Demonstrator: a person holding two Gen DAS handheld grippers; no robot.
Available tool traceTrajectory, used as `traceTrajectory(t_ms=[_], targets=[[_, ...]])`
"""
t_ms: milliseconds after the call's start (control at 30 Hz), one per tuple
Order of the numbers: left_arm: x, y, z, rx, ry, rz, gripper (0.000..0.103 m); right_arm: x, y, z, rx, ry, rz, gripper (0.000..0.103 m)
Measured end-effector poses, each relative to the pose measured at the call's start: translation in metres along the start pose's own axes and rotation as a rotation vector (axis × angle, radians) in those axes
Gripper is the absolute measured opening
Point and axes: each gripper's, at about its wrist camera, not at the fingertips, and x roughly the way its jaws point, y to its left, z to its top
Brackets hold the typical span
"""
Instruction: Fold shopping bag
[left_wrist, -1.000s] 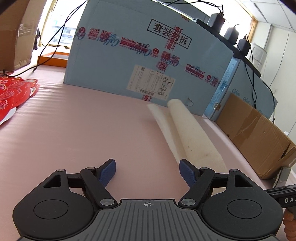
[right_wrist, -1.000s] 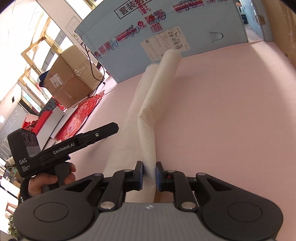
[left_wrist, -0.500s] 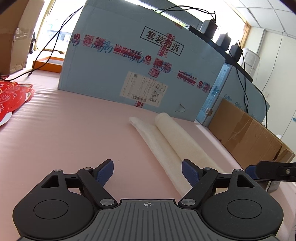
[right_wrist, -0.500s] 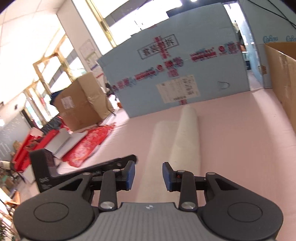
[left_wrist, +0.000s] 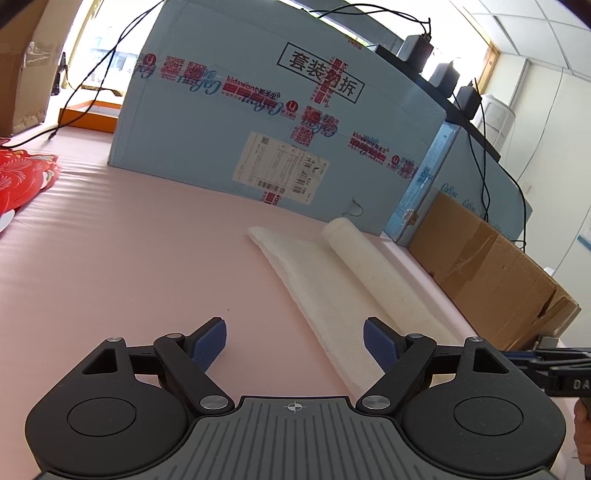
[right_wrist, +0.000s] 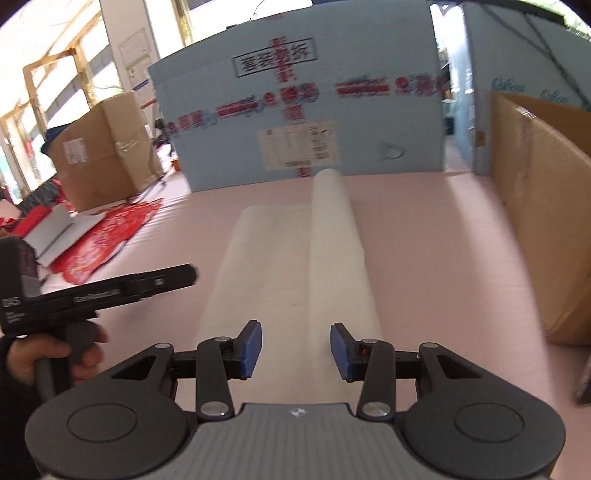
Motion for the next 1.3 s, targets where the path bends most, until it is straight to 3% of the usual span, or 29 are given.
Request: traceTrajectory(t_ms=[67, 233, 333, 400, 467, 567, 667, 900, 1067, 1100, 1167, 1300], targets=[[0.002, -0.002, 0.000, -0.011, 0.019, -0.042, 0.084, -0.006, -0.018, -0.002, 0.027, -0.029, -0.068, 0.049], [0.015, -0.020, -0.003, 0.028, 0.080, -0.072, 0.083, -0.023, -0.040, -0.013, 0.089, -0.061, 0.016, 0.068], [0.024, -0.031, -0.004, 0.039, 0.095, -0.085, 0.081, -0.031, -0.034, -0.021, 0.024, -0.107, -0.027, 0.077], [0.030, -0.041, -0.005, 0.069, 0.101, -0.068, 0.063, -0.032, -0.031, -0.025, -0.014, -0.125, -0.079, 0.078], [0.036, -0.047, -0.005, 0.083, 0.114, -0.051, 0.033, -0.028, -0.031, -0.028, -0.027, -0.114, -0.101, 0.078], [0.041, -0.048, -0.006, 0.109, 0.127, -0.031, 0.010, -0.021, -0.036, -0.030, 0.005, -0.090, -0.083, 0.078], [0.036, -0.038, -0.003, 0.094, 0.116, -0.024, 0.001, -0.019, -0.033, -0.031, 0.017, -0.092, -0.050, 0.078], [0.011, 0.007, 0.005, 0.045, 0.059, 0.083, 0.001, -0.017, 0.010, -0.033, -0.093, -0.088, 0.138, 0.078], [0.010, 0.029, 0.006, -0.054, 0.060, 0.039, 0.007, -0.010, 0.074, -0.043, -0.302, -0.044, 0.316, 0.078], [0.010, 0.030, 0.006, -0.058, 0.058, 0.033, 0.009, -0.009, 0.089, -0.047, -0.367, -0.033, 0.339, 0.078], [0.009, 0.030, 0.006, -0.063, 0.047, 0.022, 0.026, -0.008, 0.113, -0.056, -0.476, -0.019, 0.362, 0.078], [0.006, 0.028, 0.005, -0.057, 0.027, 0.016, 0.041, -0.010, 0.148, -0.070, -0.628, -0.025, 0.367, 0.078]])
